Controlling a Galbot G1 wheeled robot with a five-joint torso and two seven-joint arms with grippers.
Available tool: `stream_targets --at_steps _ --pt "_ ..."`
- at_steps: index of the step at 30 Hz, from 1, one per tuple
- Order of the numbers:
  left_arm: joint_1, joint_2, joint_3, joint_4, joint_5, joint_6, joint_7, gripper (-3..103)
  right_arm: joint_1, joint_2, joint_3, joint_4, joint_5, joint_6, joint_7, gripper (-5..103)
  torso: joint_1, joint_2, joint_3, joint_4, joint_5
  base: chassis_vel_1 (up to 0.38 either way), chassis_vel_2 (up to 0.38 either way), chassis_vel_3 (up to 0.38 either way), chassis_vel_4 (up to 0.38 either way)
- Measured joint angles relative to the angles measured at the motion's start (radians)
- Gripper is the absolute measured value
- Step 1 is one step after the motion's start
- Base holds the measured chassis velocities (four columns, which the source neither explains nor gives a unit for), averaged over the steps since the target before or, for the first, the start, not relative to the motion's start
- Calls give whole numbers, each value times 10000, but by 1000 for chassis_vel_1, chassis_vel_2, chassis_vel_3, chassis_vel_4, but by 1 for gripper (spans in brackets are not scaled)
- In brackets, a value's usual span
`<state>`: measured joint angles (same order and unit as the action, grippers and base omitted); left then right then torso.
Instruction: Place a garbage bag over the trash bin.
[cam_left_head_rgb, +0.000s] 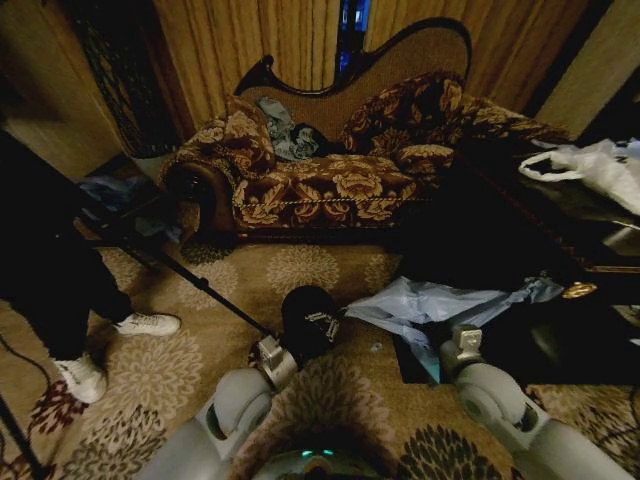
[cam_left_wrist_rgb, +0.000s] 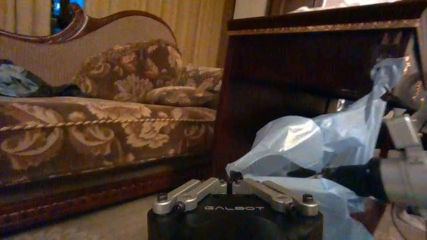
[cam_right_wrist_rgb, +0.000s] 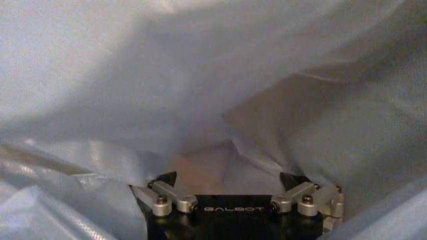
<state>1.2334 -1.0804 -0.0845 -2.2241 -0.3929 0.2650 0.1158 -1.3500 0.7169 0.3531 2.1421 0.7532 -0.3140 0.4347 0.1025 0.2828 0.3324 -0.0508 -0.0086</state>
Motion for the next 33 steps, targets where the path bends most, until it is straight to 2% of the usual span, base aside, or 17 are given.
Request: stream_targets --at_steps 6,10,13,21,25,33 --pt "-113 109 -42 -111 -164 172 -191 0 104 -6 -131 -24 -115 33 -154 100 0 0 0 -2 0 0 0 0 0" --pt "-119 214 -64 -207 -205 185 -235 0 468 -5 -485 -136 -113 33 -173 100 0 0 0 -1 0 0 0 0 0" --pt "-35 347 -211 -430 -217 181 -266 0 1131 106 -1145 -468 -124 40 -179 100 0 0 0 0 2 0 0 0 0" --pt "-3 543 -425 -660 -372 174 -357 0 1678 314 -1766 -677 -151 44 -126 100 0 0 0 0 -2 0 0 0 0" --pt "38 659 -712 -890 -522 208 -454 0 1962 401 -2046 -744 -167 44 -86 100 0 0 0 -2 -1 0 0 0 0" --pt "301 823 -1861 -1219 -832 350 -462 0 3184 687 -3166 -1054 -19 23 248 100 0 2 0 0 -1 0 0 0 0"
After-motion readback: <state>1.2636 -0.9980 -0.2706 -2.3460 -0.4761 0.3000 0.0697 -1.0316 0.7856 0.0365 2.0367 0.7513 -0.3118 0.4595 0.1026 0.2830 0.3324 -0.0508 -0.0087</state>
